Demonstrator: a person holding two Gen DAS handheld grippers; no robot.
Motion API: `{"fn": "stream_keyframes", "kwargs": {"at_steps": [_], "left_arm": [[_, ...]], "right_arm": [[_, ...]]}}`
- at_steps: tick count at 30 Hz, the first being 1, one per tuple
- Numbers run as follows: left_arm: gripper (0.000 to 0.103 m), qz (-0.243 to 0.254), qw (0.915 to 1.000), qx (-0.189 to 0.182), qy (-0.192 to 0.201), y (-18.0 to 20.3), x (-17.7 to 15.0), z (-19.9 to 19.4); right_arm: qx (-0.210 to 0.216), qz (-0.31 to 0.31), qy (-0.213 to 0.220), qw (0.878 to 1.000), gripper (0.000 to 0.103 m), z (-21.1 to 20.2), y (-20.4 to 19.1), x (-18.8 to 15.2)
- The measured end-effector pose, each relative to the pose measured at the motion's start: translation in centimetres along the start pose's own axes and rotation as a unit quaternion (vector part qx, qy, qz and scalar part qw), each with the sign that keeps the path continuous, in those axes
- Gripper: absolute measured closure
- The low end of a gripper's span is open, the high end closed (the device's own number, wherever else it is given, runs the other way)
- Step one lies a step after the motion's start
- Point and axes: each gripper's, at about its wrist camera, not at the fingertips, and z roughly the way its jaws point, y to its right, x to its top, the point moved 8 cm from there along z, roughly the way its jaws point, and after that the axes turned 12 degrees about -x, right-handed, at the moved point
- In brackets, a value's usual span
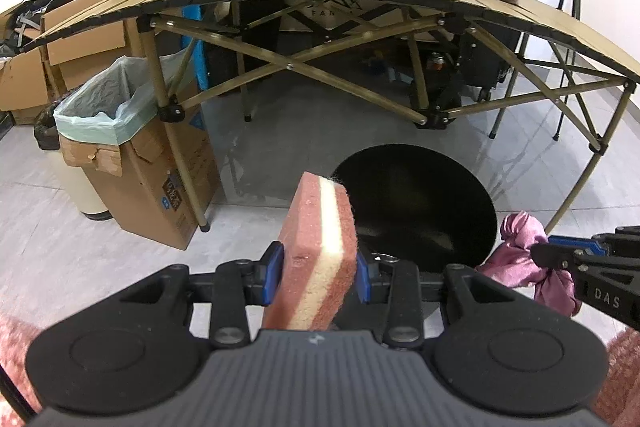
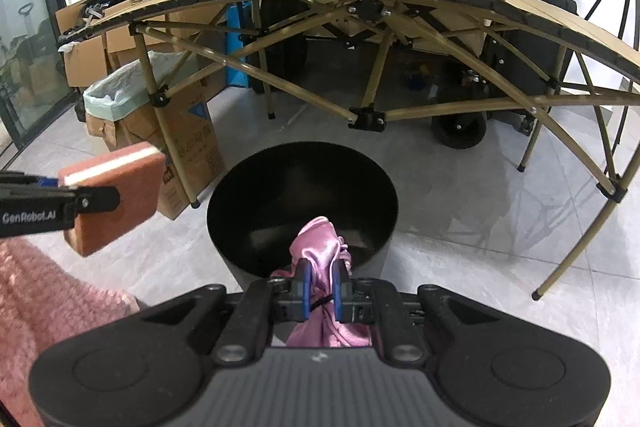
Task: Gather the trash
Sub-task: 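Carry the sponge in the left gripper while the right gripper carries the scrunchie to the bin, then open the right gripper over the black bin to drop the scrunchie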
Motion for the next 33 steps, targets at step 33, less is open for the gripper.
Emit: {"fn": "stream_keyframes", "kwargs": {"at_steps": [33], "left_arm": [[0.067,0.005,0.9996,0.027,-0.006,-0.3,3.6,5.1]], "right_arm": [[0.033,0.008,-0.001,0.999,0.091,11.4,-2.3,4.7]]}}
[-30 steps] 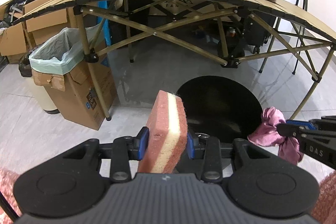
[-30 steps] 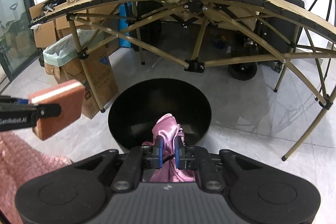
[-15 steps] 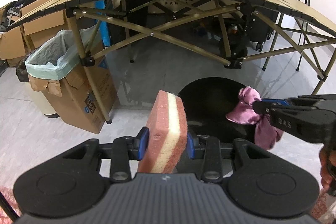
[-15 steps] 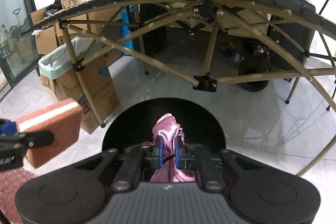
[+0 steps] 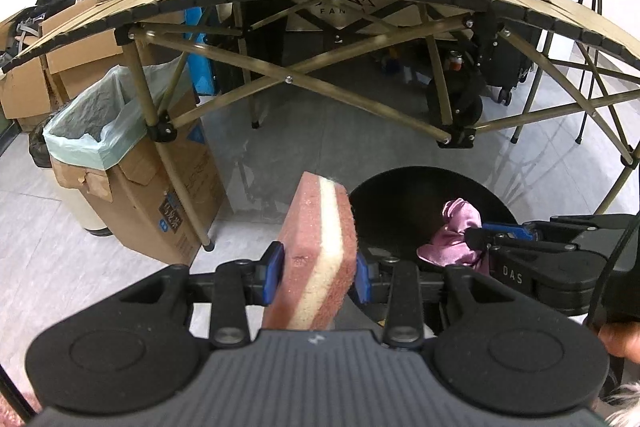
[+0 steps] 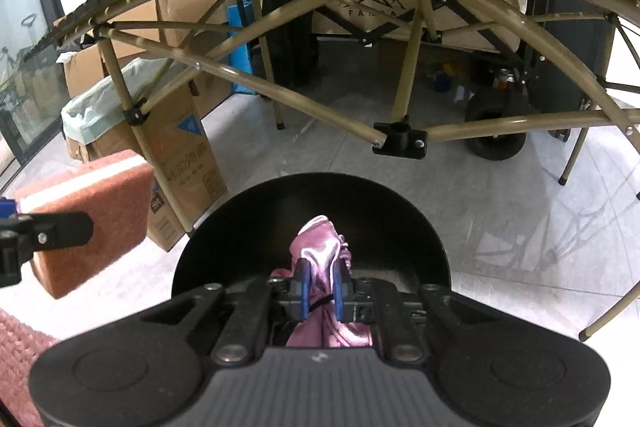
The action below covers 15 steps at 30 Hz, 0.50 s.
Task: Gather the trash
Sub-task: 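Open the right gripper over the black bin to drop the scrunchie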
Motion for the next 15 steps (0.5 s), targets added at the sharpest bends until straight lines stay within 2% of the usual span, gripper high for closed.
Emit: {"fn": "stream_keyframes", "kwargs": {"at_steps": [5,7,9,10,11,14,15], "left_arm": [[0.067,0.001,1.0,0.007,0.003,-0.4,-0.2,-0.2],[0.067,-0.003,1.0,0.007,0.004,-0.6,-0.2,-0.3],[0.067,-0.006,1.0,0.007,0.003,-0.7,-0.2,-0.2],[0.067,-0.007,1.0,0.006,0.003,-0.8,-0.2,-0.2],[0.067,-0.007,1.0,0.006,0.002,-0.8,-0.2,-0.2],[0.067,-0.006,1.0,0.006,0.003,-0.7,-0.3,-0.2],[0.067,-0.005,1.0,0.006,0.003,-0.6,-0.2,-0.2]], "right_arm": [[0.005,0.003,-0.002,1.0,0.083,0.0,-0.2,0.0],[0.001,0.005,-0.004,1.0,0.073,-0.1,0.0,0.1],[-0.004,0.009,-0.006,1.0,0.058,-0.1,0.3,0.1],[-0.006,0.011,-0.009,1.0,0.053,-0.1,0.4,0.1],[-0.007,0.014,-0.011,1.0,0.044,-0.2,0.5,0.1],[-0.013,0.02,-0.02,1.0,0.0,-0.4,0.8,0.2],[-0.013,0.024,-0.017,0.999,0.0,-0.6,0.9,0.3]]}}
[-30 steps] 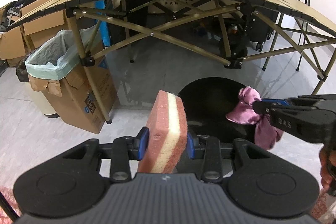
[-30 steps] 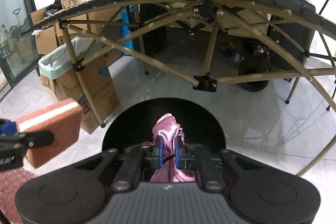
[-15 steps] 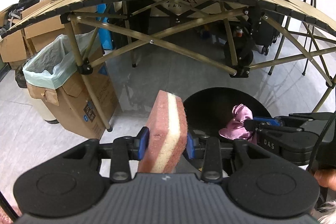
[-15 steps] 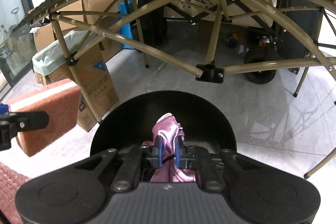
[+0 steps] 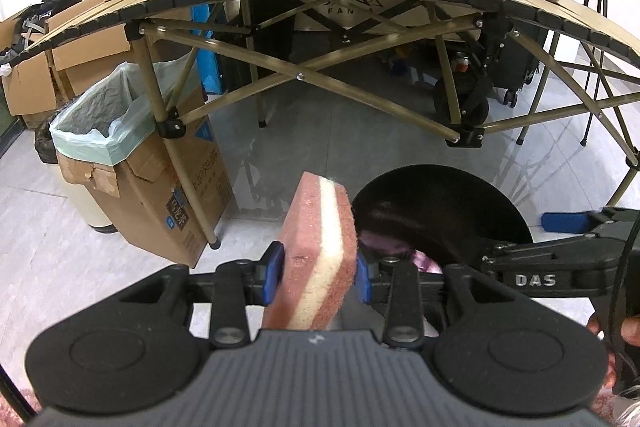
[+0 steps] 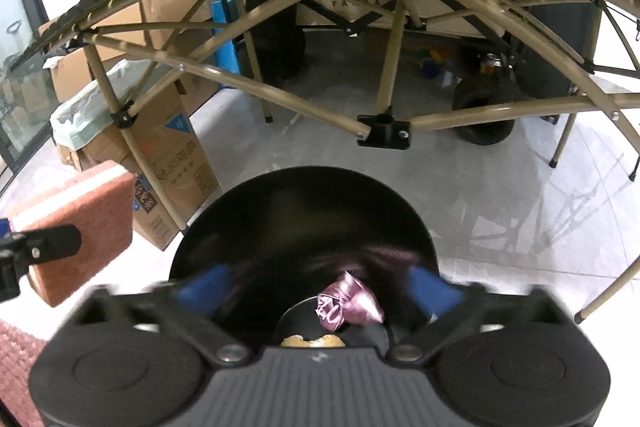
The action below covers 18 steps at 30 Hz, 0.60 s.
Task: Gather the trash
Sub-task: 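Open the right gripper over the black bin to drop the scrunchie, then lower the left gripper over the bin and release the sponge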
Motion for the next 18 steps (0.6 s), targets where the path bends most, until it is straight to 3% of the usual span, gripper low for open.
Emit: {"fn": "stream_keyframes", "kwargs": {"at_steps": [9,18], "left_arm": [[0.067,0.001,1.0,-0.001,0.0,0.1,0.1,0.0],[0.067,0.011,0.9998,-0.018,-0.004,1.6,0.4,0.6]], "right_arm": [[-0.015,0.002,-0.006,1.0,0.0,-0.6,0.9,0.2],[-0.045,0.006,-0.038,0.998,0.0,-1.7,3.0,-0.1]]}}
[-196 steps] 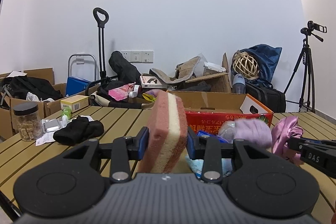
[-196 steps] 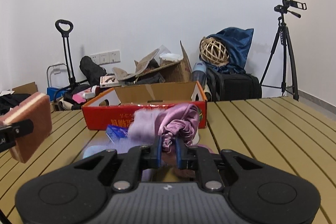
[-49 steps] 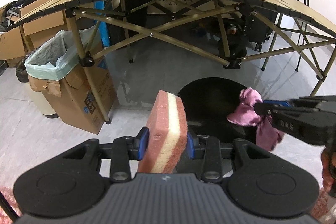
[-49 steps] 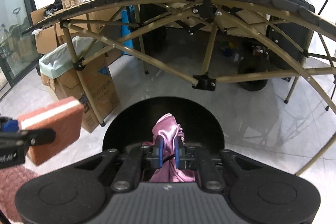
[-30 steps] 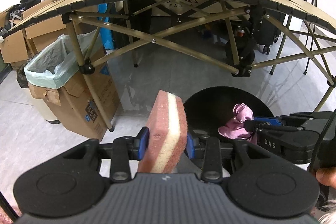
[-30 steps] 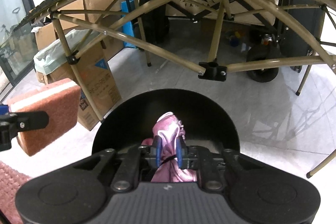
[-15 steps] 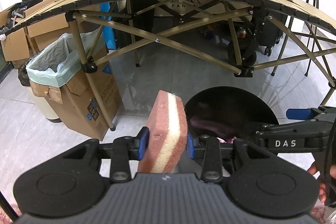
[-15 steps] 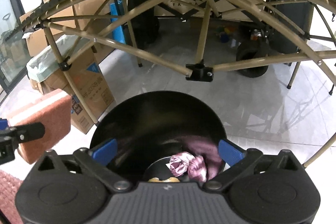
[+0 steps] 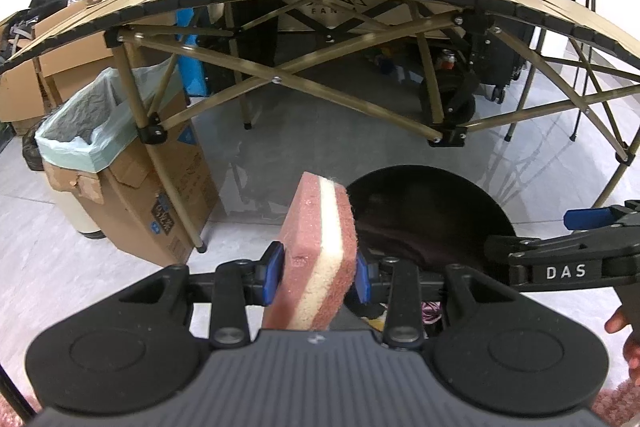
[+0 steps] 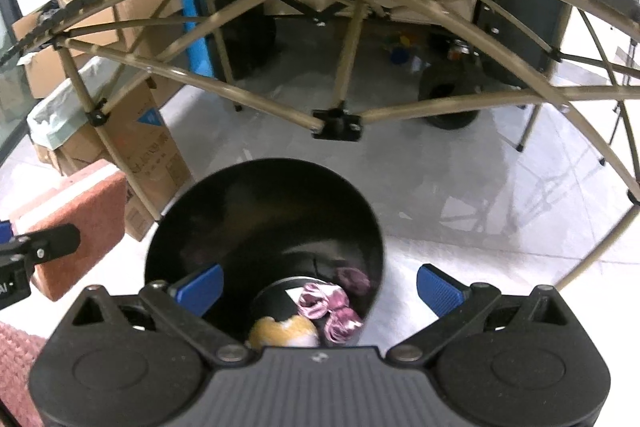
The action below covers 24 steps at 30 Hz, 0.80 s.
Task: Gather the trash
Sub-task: 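Lower the left gripper over the bin and release the sponge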
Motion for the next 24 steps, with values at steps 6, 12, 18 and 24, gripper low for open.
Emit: {"fn": "stream_keyframes", "kwargs": {"at_steps": [6,12,18,24], "left_arm": [[0.067,0.013,0.9997,-0.021,-0.007,1.9,0.7,1.1],[0.067,0.028,0.9983,-0.048,-0.015,4.7,1.8,3.1],[0.067,0.035,0.9963,-0.067,-0.041,7.2,2.2,6.5],[0.066,0.016,0.9935,-0.083,-0.076,7.9,1.6,9.2]], "right_arm": [[-0.027,0.03,-0.015,0.999,0.0,-0.8,3.2,0.2],[-0.058,0.083,0.0,0.995,0.0,-2.5,7.7,1.1],[-0.073,0.14,0.012,0.987,0.0,-3.6,11.1,1.3],[-0.075,0.146,0.003,0.987,0.0,-2.6,11.2,1.2]]}}
